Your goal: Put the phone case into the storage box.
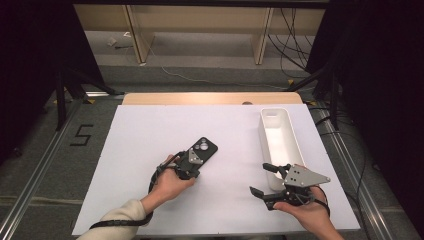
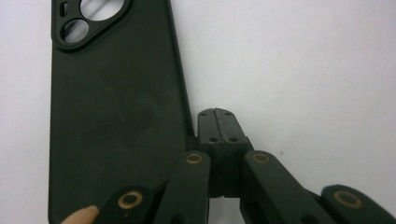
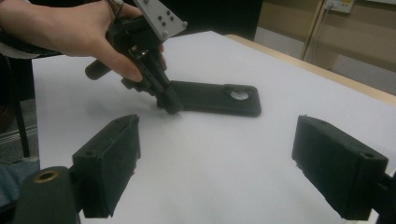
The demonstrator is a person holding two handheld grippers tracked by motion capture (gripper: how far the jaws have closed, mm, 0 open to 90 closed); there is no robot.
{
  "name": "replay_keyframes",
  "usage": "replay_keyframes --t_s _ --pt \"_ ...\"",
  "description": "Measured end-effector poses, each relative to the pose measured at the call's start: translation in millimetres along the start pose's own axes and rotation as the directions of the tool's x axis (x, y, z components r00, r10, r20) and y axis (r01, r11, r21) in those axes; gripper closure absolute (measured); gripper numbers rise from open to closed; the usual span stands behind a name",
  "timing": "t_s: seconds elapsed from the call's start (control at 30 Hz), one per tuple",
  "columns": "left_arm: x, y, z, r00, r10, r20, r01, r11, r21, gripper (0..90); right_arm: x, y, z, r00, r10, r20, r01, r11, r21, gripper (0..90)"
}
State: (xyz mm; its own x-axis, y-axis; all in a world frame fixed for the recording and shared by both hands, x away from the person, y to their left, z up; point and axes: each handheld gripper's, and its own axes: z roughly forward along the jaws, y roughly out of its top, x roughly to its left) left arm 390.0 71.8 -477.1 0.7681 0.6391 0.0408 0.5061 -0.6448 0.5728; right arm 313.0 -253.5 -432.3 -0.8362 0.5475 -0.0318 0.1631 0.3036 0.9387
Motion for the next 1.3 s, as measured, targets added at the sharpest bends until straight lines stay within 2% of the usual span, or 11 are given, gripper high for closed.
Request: replay_keyframes --t_s 0.3,0.47,0.63,0.7,0.73,0.87,1.03,1.1,1.17,1.23,1.3 --pt "-0.5 2.9 -7.1 0.9997 0.001 0.024 -0.001 1.0 -0.008 85.5 0.0 0.1 -0.1 1.0 0.001 -0.001 -0.001 1.0 -0.001 16.5" --pt "1.6 6.9 -12.4 1.0 -0.008 0.003 0.008 0.9995 -0.029 77.7 0.1 0.1 0.1 1.0 0.001 -0.002 -0.001 1.0 -0.001 16.5" --pt "6.4 12.7 -17.4 0.9988 -0.04 -0.028 0.039 0.9986 -0.035 56.5 -0.1 -0.1 0.9 1.0 0.004 -0.005 -0.004 1.0 -0.002 16.5" --pt "8.0 14.5 -18.7 0.9982 -0.044 -0.041 0.043 0.9985 -0.035 54.3 -0.1 -0.1 0.7 1.0 0.004 -0.004 -0.004 1.0 0.0 16.5" --pt "9.7 16.2 -19.4 0.9975 -0.05 -0.05 0.048 0.9981 -0.038 45.9 -0.1 0.0 0.9 1.0 0.004 -0.006 -0.004 1.0 -0.003 16.5" --pt "13.1 18.8 -19.5 0.9951 -0.074 -0.067 0.071 0.9968 -0.035 32.5 -0.1 0.0 0.7 1.0 0.004 -0.004 -0.004 1.0 0.0 16.5" --pt "20.2 20.7 -14.6 0.9898 -0.103 -0.098 0.105 0.9944 0.013 14.4 -0.2 0.0 1.1 1.0 0.006 -0.004 -0.006 1.0 -0.001 16.5" --pt "23.3 21.2 -10.7 0.9898 -0.1 -0.102 0.104 0.9936 0.044 11.0 -0.3 0.0 1.2 1.0 0.006 -0.004 -0.006 1.0 0.0 16.5" --pt "24.9 21.4 -7.4 0.9902 -0.104 -0.093 0.11 0.9923 0.057 6.6 -0.4 0.0 1.3 1.0 0.006 -0.003 -0.006 1.0 0.0 16.5" --pt "26.0 21.8 -6.0 0.9899 -0.105 -0.095 0.111 0.9922 0.057 6.5 -0.4 0.0 1.4 1.0 0.007 -0.003 -0.007 1.0 0.0 16.5" --pt "28.8 23.5 -3.8 0.9912 -0.089 -0.098 0.097 0.9921 0.079 2.6 -0.5 -0.1 1.6 1.0 0.008 -0.003 -0.008 1.0 0.0 16.5"
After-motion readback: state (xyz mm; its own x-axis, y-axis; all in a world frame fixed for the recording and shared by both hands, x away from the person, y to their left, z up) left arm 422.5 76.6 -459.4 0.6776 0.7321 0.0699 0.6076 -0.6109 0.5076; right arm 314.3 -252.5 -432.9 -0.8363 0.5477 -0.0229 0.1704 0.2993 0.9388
